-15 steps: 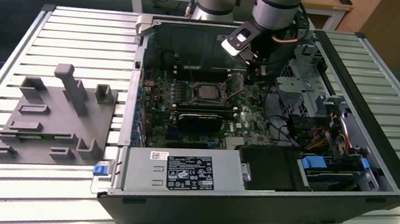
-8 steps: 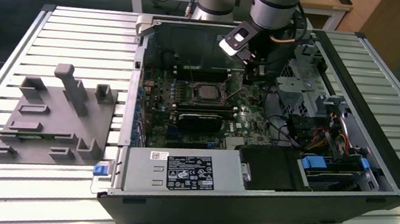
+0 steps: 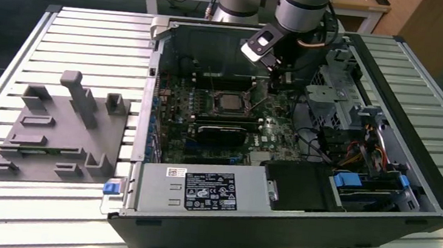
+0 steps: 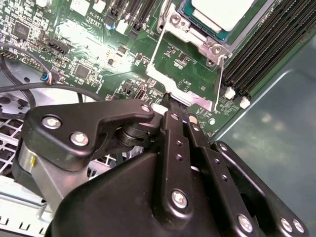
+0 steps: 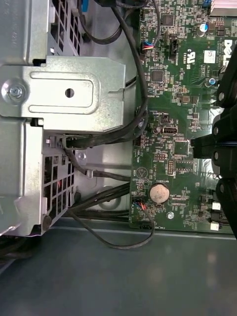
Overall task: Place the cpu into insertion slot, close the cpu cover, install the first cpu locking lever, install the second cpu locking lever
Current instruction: 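Close the cpu cover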
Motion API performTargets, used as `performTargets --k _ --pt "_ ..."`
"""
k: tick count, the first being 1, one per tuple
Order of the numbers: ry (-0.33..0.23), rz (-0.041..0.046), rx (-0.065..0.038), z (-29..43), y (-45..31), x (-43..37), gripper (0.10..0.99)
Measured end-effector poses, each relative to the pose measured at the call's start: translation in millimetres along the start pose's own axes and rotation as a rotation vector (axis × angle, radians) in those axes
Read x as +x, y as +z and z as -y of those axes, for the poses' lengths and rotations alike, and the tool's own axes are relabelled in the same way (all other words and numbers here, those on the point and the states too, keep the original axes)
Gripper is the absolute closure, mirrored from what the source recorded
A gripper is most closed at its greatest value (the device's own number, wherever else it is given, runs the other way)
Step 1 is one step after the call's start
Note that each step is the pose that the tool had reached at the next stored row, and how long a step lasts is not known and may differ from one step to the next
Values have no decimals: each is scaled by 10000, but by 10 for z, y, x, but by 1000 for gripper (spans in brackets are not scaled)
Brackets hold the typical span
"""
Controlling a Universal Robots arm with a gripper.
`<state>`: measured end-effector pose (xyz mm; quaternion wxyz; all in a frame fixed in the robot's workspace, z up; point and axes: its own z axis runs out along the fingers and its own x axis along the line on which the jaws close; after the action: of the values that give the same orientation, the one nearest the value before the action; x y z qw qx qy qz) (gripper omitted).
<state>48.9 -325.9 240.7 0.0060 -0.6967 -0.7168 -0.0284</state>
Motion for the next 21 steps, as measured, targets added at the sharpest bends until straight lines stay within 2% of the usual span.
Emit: performTargets --k 21 --pt "0 -1 0 167 0 5 980"
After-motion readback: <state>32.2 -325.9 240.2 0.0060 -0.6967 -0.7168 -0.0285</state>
